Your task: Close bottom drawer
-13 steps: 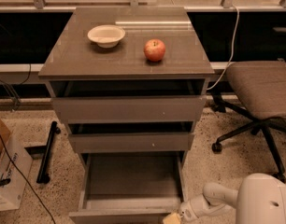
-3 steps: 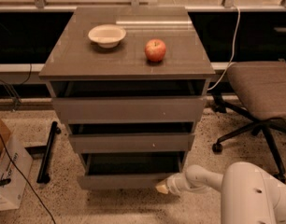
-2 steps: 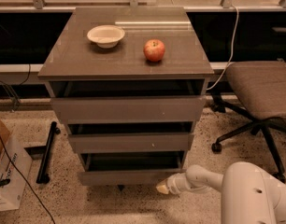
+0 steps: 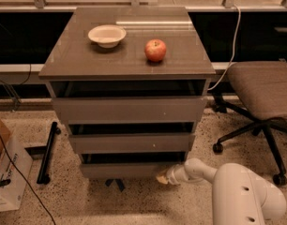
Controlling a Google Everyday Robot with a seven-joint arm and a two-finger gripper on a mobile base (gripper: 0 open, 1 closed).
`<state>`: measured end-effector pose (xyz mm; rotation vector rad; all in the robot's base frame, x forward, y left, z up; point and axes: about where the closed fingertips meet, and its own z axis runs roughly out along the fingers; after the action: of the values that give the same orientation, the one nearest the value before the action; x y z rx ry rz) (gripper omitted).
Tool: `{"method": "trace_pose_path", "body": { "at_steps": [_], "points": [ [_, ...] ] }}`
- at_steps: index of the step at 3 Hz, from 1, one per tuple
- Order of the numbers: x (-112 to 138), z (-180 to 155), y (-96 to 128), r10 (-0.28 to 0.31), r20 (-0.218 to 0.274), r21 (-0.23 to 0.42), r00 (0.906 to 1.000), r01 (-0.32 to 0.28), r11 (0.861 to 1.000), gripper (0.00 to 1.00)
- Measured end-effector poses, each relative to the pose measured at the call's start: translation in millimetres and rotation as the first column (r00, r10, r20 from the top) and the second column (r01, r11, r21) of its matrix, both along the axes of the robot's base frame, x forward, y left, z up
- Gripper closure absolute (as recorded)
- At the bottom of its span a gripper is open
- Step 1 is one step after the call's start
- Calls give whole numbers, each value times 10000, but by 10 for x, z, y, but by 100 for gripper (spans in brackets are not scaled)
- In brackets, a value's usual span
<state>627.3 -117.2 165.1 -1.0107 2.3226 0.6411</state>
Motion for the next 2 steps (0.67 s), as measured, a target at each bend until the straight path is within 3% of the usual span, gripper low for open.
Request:
{"method": "trace_pose_path", "body": {
  "at_steps": [2],
  "points": [
    [-27, -29, 47, 51, -56, 34, 10000, -51, 10000, 54]
  ]
}}
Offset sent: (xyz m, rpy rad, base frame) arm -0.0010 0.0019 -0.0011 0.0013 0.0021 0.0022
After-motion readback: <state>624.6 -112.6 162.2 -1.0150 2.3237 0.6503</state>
